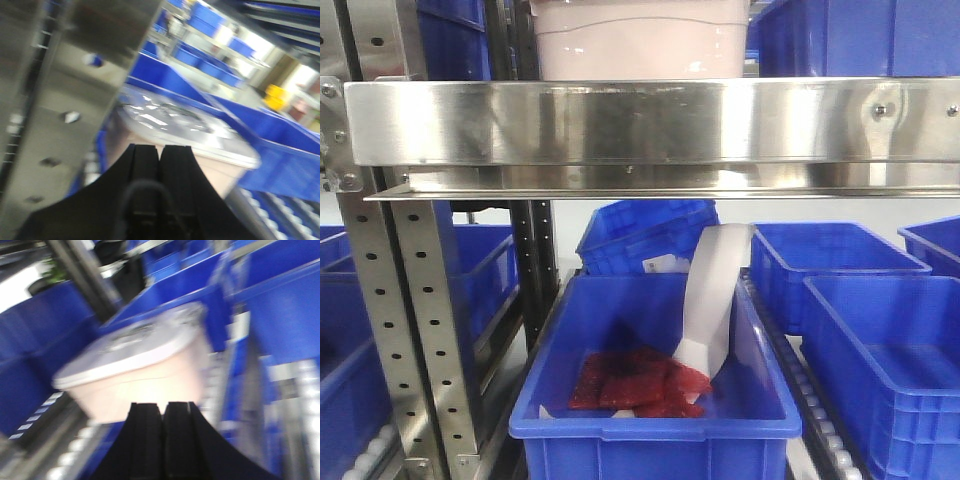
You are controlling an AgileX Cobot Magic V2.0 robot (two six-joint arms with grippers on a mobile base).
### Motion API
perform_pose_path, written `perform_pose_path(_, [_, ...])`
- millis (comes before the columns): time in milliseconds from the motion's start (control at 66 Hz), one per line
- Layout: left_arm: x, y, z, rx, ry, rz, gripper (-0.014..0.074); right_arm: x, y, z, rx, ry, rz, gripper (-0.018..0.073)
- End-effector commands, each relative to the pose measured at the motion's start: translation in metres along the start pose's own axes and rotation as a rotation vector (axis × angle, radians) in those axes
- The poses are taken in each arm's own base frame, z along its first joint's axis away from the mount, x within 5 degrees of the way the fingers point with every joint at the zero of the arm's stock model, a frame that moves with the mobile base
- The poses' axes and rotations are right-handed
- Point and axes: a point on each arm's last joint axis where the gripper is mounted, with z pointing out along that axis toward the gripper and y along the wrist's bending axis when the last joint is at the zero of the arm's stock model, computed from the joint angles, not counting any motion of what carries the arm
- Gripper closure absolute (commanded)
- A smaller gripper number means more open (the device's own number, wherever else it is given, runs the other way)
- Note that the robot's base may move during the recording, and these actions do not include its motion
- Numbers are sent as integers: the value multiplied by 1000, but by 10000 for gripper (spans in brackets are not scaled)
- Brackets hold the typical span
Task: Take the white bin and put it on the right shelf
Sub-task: 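Push the pink bin with both grippers onto the upper roller shelf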
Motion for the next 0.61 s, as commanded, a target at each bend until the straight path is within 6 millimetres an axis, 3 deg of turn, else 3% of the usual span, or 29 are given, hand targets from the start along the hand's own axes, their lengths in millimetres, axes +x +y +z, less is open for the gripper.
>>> perform_pose_path(0, [-11,-11,-21,-60,-105,29,714,-11,11,-29,76,-116,-86,499])
perform_pose_path(273, [41,-17,-50,-124,-35,168,714,43,2,-72,200,-73,-200,499])
perform_pose_path(455, [70,-4,-99,-218,-67,182,714,83,-13,-114,305,-90,-245,499])
perform_pose_path(591, [89,2,-141,-213,-78,191,715,105,-13,-147,315,-124,-264,499])
